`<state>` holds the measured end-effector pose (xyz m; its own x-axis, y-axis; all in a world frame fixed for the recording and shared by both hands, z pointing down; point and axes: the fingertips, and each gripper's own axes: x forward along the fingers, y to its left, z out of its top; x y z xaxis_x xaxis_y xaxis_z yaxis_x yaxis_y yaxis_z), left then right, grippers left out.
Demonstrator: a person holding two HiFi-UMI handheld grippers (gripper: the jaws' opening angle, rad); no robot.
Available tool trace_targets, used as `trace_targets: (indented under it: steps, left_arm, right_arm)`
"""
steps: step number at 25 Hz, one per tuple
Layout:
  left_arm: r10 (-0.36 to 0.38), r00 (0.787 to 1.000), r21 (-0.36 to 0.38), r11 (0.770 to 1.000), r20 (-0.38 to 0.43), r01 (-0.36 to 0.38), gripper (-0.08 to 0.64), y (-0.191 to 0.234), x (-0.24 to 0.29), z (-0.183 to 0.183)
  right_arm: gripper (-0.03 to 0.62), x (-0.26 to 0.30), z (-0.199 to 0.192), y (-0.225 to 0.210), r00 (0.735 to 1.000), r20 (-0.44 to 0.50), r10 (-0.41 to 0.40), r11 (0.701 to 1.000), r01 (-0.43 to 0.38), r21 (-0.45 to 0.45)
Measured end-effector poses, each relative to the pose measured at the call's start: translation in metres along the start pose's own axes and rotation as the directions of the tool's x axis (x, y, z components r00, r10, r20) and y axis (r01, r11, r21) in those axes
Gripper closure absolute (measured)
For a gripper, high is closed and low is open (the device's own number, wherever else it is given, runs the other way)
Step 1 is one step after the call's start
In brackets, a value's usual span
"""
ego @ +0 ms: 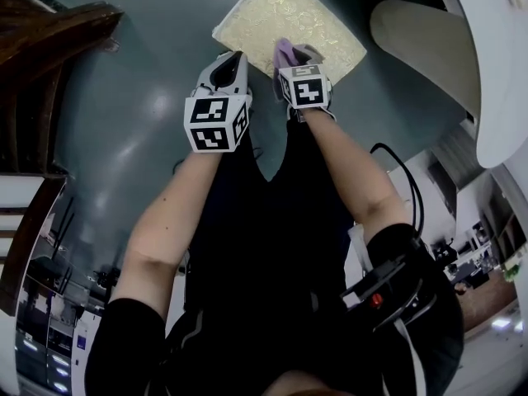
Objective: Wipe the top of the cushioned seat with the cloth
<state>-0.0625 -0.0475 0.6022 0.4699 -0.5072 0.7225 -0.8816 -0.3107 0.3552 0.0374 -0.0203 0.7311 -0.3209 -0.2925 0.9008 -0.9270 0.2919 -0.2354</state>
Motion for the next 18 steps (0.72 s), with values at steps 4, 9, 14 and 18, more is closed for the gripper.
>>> trace_targets:
  steps: [4,9,14,18]
  left_arm:
    - [-0.018,0.999,0.017,1.000,-0.030,0.019,0.557,-0.006,-0.011,-0.016]
    - [-0.013,0.999,0.000,1.000,-0.048,0.013,0.557,-0.010,-0.029,-0.032]
    - [0.007,0.998,0.014,1.000,-0.058,-0.006,0.557,-0.015,-0.026,-0.027]
    - [-0.030,0.999,0.050,0.998,-0.026,0.031,0.557,-0.038,-0.010,-0.005]
  right_arm:
    - [0.499,0.000,-0.015,0.022,0.998,-0.042,0.035,0.999,-0.035,0.009]
    - [0.495,-0.005,-0.031,0.049,0.982,-0.126,0.143,0.989,-0.147,-0.020]
    - [0.494,-0.036,-0.014,0.032,0.986,-0.056,0.157,0.988,-0.156,0.009]
    - [0.494,-0.059,0.009,-0.017,0.993,0.034,0.114,0.993,-0.115,0.026]
